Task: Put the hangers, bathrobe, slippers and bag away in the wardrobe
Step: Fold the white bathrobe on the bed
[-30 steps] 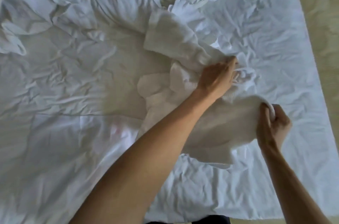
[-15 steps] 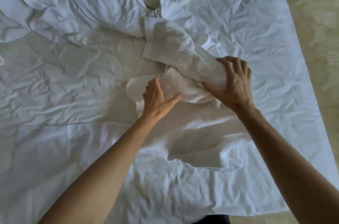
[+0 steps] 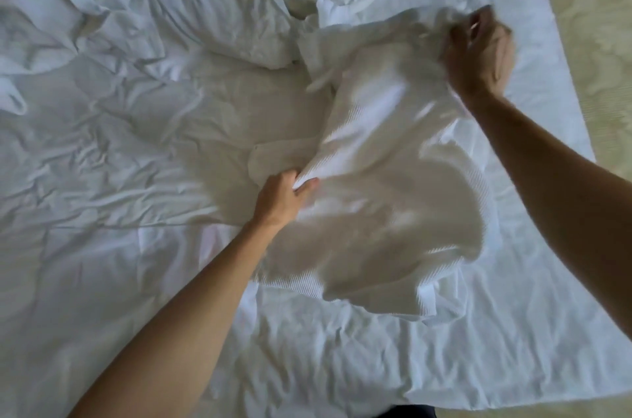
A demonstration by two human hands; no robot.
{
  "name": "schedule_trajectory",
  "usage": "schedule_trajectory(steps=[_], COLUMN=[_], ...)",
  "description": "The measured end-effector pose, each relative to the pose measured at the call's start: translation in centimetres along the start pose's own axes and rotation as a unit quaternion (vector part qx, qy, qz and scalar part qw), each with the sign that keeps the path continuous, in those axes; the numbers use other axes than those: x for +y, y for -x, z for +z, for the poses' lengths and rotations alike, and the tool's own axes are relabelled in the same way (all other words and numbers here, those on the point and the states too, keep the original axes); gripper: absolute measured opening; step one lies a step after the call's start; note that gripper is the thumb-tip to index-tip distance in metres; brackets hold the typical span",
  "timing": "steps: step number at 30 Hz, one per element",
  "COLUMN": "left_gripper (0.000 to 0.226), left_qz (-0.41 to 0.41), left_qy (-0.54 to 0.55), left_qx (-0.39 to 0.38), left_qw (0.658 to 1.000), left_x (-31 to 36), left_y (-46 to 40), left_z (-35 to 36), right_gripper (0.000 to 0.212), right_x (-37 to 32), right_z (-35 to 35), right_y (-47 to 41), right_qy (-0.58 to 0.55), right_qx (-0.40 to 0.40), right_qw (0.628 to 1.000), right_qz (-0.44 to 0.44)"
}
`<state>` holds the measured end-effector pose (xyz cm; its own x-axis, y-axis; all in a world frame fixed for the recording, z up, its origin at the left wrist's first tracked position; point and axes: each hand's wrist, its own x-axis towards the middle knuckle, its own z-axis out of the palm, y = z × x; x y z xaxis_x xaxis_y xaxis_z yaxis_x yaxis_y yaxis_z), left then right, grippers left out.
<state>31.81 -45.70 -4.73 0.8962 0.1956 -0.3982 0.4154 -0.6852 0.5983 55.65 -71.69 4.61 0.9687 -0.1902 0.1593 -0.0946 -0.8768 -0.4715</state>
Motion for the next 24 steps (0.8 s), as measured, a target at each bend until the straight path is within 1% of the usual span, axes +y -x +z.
schedule_trajectory(steps=[2,3,5,8,10,11,12,14,15,17,18,19,21,23,24], left_gripper=[0.047,0.042,0.040,0.036,0.036,0.037,0.038,0.042,0.046,0.055,0.057,0.057,0.055,0.049,0.045], left_qz=[0.025,0.045,0.069,0.068,0.066,0.068,0.074,0.078,0.073,0.063,0.065,0.071,0.101,0.139,0.167], left_qy=[0.013,0.007,-0.012,-0.023,-0.031,-0.039,-0.052,-0.089,-0.113,-0.136,-0.131,-0.126,-0.135,-0.171,-0.198], left_qx=[0.029,0.040,0.046,0.038,0.034,0.029,0.011,-0.056,-0.093,-0.144,-0.154,-0.156,-0.148,-0.149,-0.154], left_qw=[0.999,0.998,0.996,0.997,0.997,0.997,0.996,0.991,0.987,0.978,0.977,0.977,0.975,0.964,0.953], left_x=[-1.6,-2.1,-2.1,-1.8,-1.5,-1.3,-1.0,0.1,0.6,1.3,1.5,1.5,1.9,3.1,4.1], left_y=[1.0,1.2,1.4,1.3,1.6,1.9,2.5,4.1,4.8,5.8,5.9,6.1,6.4,7.1,7.7], left_z=[-1.0,-1.3,-1.7,-1.9,-2.1,-2.1,-1.9,-1.1,-0.8,-0.6,-0.5,-0.5,-0.2,1.3,2.5], right_gripper=[0.031,0.029,0.028,0.029,0.031,0.032,0.034,0.037,0.036,0.039,0.043,0.048,0.056,0.059,0.060], right_x=[2.2,3.4,5.3,6.6,6.3,6.0,5.6,4.2,3.3,2.1,1.9,2.0,2.4,2.5,2.2], right_z=[-0.9,-0.9,-0.4,0.3,0.0,-0.5,-1.1,-2.3,-2.7,-2.6,-2.1,-1.5,-0.5,-0.4,-0.5], right_y=[-0.6,-0.3,1.0,2.4,3.0,3.7,4.8,8.5,10.8,15.2,17.0,18.5,20.8,22.9,24.1], right_qy=[0.015,0.019,0.024,0.018,0.011,0.009,0.004,-0.026,-0.045,-0.045,-0.027,0.000,0.038,0.020,0.008], right_qx=[0.017,0.014,0.002,-0.016,-0.019,-0.015,-0.001,0.031,0.031,-0.018,-0.058,-0.099,-0.162,-0.168,-0.158], right_qw=[1.000,1.000,1.000,0.999,0.996,0.996,0.998,0.999,0.997,0.994,0.993,0.991,0.986,0.985,0.986], right_qz=[0.016,0.018,0.017,0.047,0.082,0.085,0.065,-0.013,-0.052,-0.100,-0.102,-0.089,-0.018,0.042,0.050])
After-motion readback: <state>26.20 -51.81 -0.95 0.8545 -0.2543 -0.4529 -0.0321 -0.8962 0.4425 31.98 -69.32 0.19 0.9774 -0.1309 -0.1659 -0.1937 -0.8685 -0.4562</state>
